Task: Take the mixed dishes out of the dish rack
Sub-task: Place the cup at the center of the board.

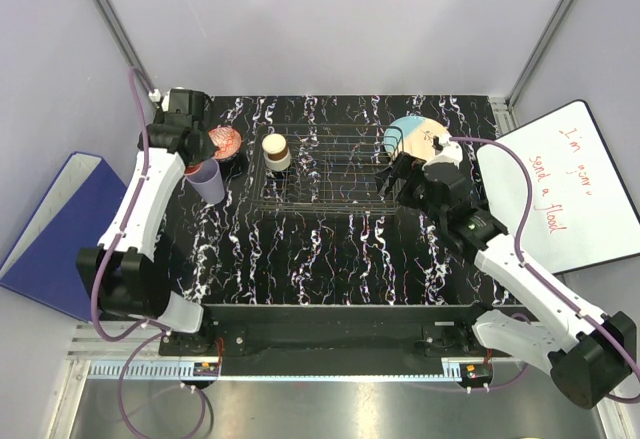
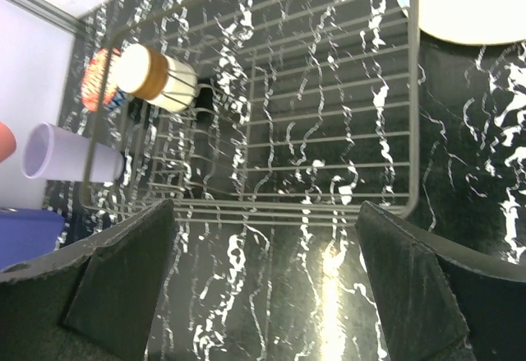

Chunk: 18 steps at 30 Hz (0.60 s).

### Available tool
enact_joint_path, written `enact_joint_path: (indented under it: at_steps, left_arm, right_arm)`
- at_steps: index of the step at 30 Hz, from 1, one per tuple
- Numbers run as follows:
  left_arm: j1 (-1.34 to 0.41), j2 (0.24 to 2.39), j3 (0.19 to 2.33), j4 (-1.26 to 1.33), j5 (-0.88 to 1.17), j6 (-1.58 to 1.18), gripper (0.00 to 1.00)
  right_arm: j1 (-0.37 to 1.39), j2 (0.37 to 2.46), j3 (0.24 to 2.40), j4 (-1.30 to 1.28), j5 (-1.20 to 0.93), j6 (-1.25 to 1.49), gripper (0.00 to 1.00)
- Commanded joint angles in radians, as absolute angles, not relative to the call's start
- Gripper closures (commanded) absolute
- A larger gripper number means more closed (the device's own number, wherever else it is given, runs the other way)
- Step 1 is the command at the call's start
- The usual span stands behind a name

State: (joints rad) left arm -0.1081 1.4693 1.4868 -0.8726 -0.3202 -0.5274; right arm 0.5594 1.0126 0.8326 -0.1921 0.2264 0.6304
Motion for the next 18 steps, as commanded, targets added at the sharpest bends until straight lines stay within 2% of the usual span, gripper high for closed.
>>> enact_joint_path:
  at_steps: [1, 16, 17, 18]
  left_arm:
    - [-0.101, 1.489, 1.517, -0.833, -0.261, -0.538, 1.0]
    - [-0.037, 1.611, 1.512, -0.819, -0.112, -0.571, 1.0]
    - [-0.028, 1.62, 1.517, -0.821, -0.1, -0.572, 0.97]
    - [-0.025, 1.641, 1.525, -0.824, -0.088, -0.577, 0.85]
  right_arm:
    - [0.56, 0.997, 0.808, -0.155, 0.241, 0.611, 0.0]
    - [0.561, 1.031, 0.784, -0.132, 0.242, 0.621, 0.0]
    - [0.56, 1.031, 0.782, -0.132, 0.245, 0.62, 0.0]
    - [0.561, 1.031, 0.781, -0.133, 0.247, 0.621, 0.0]
